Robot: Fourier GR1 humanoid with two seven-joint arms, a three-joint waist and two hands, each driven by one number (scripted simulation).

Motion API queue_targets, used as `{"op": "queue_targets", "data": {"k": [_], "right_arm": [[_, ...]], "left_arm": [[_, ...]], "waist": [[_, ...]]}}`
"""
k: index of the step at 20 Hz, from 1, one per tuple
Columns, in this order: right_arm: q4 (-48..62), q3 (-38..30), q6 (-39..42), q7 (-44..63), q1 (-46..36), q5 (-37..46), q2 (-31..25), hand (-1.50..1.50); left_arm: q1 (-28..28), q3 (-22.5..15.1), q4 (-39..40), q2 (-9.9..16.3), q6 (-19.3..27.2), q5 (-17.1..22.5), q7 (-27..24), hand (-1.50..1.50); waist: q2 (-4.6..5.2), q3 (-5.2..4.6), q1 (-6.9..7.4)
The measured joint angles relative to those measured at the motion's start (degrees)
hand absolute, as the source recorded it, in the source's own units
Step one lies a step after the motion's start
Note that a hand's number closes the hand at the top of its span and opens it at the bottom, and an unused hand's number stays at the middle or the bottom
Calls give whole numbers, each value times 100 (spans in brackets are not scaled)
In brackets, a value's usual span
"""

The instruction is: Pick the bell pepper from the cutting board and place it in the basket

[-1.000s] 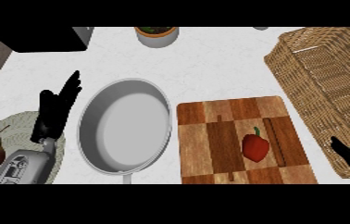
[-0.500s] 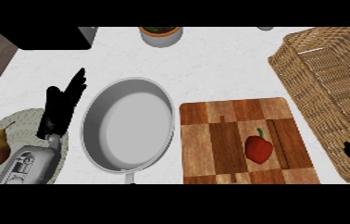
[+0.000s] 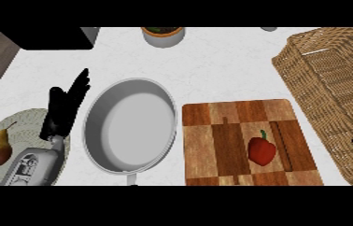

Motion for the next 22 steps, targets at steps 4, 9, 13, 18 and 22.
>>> {"op": "queue_targets", "data": {"k": [4,9,13,18,22], "right_arm": [[284,348,27,102,-372,598,350,-150],[837,613,29,-291,-529,1054,769,-150],[1330,682,-10,-529,-765,1357,1037,-150],[1590,872,-77,-568,-998,1795,1368,-150],[1971,840,-94,-690,-1284,1928,1541,-150]], "left_arm": [[24,108,46,-19,-159,-49,-53,0],[162,215,-111,-88,-257,-136,-19,0],[137,306,-124,-160,-318,-243,36,0],[84,407,-212,-270,-379,-352,156,0],[2,516,39,-356,-451,-457,0,0]], "waist": [[4,0,16],[3,2,19],[5,2,21],[4,0,22],[6,0,20]]}}
